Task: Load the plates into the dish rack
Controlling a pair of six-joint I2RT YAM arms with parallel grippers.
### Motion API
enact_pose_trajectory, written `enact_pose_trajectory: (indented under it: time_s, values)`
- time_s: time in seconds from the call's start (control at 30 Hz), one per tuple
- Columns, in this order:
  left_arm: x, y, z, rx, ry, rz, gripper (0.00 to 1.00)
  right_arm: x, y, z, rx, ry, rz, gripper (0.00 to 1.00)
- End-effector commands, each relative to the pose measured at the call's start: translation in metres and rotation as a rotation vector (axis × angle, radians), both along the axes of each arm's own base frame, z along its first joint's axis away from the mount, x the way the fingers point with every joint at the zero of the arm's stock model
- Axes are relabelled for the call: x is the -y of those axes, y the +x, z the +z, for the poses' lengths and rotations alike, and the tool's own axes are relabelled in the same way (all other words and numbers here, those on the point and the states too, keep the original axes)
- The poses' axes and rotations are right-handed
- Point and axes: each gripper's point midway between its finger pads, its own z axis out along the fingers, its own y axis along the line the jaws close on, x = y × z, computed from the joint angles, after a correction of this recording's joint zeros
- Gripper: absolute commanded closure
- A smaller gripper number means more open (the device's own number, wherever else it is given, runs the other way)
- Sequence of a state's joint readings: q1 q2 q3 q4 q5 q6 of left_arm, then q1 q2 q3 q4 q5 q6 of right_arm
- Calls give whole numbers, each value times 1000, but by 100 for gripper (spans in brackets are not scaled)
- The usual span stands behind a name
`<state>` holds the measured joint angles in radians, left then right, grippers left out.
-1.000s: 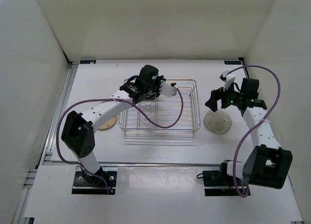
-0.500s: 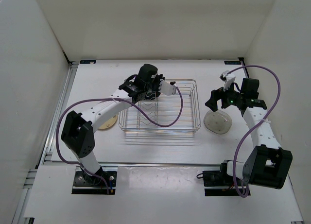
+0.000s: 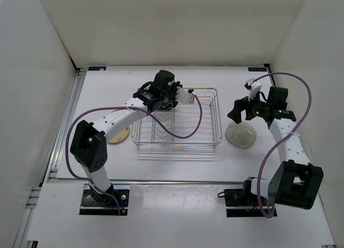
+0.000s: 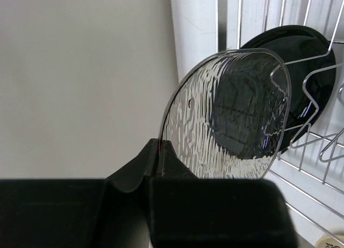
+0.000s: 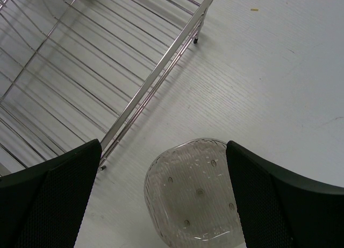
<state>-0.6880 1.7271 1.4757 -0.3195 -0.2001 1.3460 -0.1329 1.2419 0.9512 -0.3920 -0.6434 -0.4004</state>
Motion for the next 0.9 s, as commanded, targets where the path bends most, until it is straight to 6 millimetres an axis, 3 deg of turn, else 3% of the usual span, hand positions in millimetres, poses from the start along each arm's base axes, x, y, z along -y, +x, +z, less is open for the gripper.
enact_pose_trajectory:
  time_s: [0.0,0.2,0.3,0.57,0.87]
  values:
    - [1,6,10,24,-28,6,90,1,-2,11,38,22,13,0]
    - [5,8,-5,-1,-13,-2,90,2,-3,10,31,31,12,0]
    - [6,9,-1,1,-28,4,90,1,-4,11,32,37,19,0]
    - [0,-4,-36,-84,-32,17,90,3,-4,14,42,41,16,0]
    - [5,-11,-47,-122,-59,13,90,1,-6,18,52,46,23,0]
